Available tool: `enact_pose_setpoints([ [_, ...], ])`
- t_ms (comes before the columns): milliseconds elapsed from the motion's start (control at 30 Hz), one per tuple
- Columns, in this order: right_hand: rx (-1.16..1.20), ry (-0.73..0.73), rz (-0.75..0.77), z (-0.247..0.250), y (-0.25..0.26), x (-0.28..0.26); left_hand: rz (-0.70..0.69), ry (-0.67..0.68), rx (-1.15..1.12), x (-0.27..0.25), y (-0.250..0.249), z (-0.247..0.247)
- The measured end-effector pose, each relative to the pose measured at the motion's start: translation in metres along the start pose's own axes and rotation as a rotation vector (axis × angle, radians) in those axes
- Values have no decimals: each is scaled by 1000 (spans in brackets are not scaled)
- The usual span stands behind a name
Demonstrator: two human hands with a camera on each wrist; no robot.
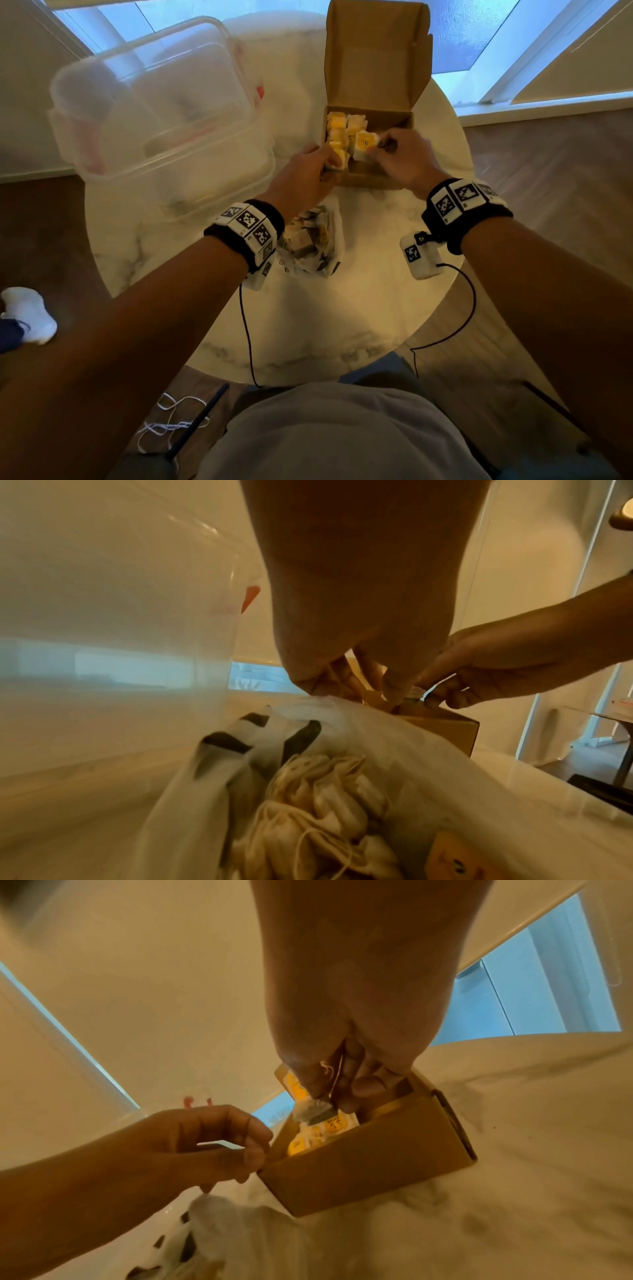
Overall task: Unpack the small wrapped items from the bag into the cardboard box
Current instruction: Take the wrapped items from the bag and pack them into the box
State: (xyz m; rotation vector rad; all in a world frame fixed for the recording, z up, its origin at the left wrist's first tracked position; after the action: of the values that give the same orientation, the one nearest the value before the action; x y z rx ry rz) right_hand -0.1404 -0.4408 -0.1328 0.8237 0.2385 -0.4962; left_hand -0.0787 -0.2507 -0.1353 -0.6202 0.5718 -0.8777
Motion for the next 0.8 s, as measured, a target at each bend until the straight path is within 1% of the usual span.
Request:
enact_pose_setpoints([
  [100, -100, 48, -34, -10, -10, 23, -9, 4, 7, 6, 7, -7],
  [233, -116, 104, -56, -21, -13, 43, 17, 20, 30, 11, 12, -13],
  [333, -30, 98, -89, -24, -13, 48, -2, 3, 46, 12, 12, -13],
  [400, 57, 53, -109, -24, -14, 50, -9, -4, 64, 12, 12, -13],
  [500, 75, 36, -87, -24, -15, 51, -12, -18, 56, 12, 11, -13],
  [667, -38, 103, 36, -27, -13, 48, -11, -32, 70, 12, 10, -12],
  [800, -69, 111, 55, -30, -13, 49, -3, -23, 77, 12, 10, -13],
])
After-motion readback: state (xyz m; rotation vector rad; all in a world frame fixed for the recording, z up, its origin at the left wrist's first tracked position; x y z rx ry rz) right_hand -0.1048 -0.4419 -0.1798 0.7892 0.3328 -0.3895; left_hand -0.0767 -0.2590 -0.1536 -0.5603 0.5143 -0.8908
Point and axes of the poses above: each hand's wrist, its own x-axis towards the middle knuckle, its own z-axis out of the back of the hand, y = z × x, the point moved 6 cm from there along x, towards the middle knuckle, and after that the axes turned 12 degrees about y, right-handed, at the moved point
